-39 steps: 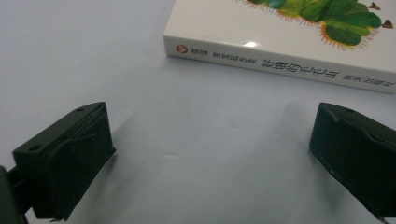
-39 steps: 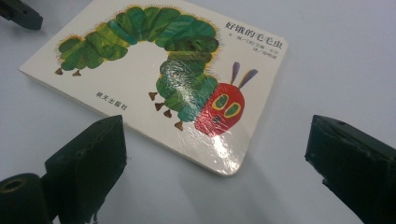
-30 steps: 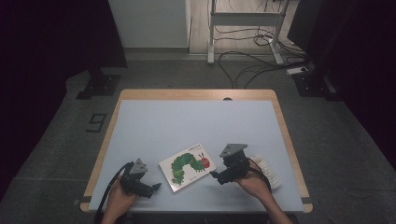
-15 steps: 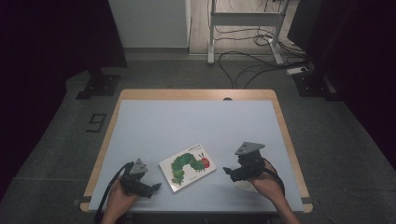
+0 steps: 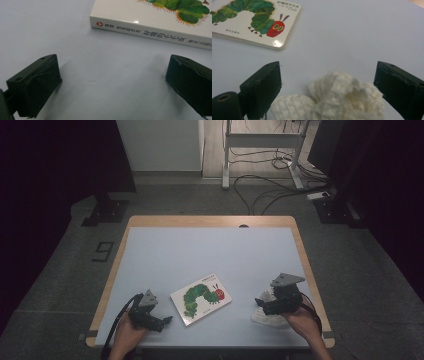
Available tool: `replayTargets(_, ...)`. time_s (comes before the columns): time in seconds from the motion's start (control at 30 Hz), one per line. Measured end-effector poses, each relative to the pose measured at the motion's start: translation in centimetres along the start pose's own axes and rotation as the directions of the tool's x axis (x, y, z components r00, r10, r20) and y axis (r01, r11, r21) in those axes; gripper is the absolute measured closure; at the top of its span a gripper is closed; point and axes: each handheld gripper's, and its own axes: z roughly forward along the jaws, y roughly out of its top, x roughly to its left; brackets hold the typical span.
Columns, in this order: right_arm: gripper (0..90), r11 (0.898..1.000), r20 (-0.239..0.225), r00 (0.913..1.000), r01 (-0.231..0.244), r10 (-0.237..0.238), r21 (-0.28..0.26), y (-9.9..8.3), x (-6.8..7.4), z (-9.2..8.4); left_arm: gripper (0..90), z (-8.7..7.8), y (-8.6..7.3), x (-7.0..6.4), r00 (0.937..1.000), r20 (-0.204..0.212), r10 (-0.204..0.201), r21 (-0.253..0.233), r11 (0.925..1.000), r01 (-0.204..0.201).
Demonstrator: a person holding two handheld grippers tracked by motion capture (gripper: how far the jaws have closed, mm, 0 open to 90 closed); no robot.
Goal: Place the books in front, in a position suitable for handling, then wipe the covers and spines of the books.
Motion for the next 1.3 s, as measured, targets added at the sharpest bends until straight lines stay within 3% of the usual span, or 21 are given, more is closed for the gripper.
replayTargets(0.33,7.3,0.999,0.03,0.9991,-0.031,0.031,0.014,-1.6,-1.1,-0.8,0.0,0.0,0.0,0.0,1.0,0.0,0.0,0.0,1.0,0.0)
replayTargets(0.83,6.7,0.997,0.035,0.9981,-0.053,0.051,0.056,-4.1,-1.6,0.7,0.0,0.0,0.0,0.0,1.0,0.0,-0.001,0.0,1.0,0.001)
replayTargets(1.3,23.4,0.99,0.013,0.9933,-0.116,0.115,0.08,-6.3,-2.2,2.4,0.0,0.0,0.0,0.0,1.0,0.0,-0.001,0.0,1.0,0.001)
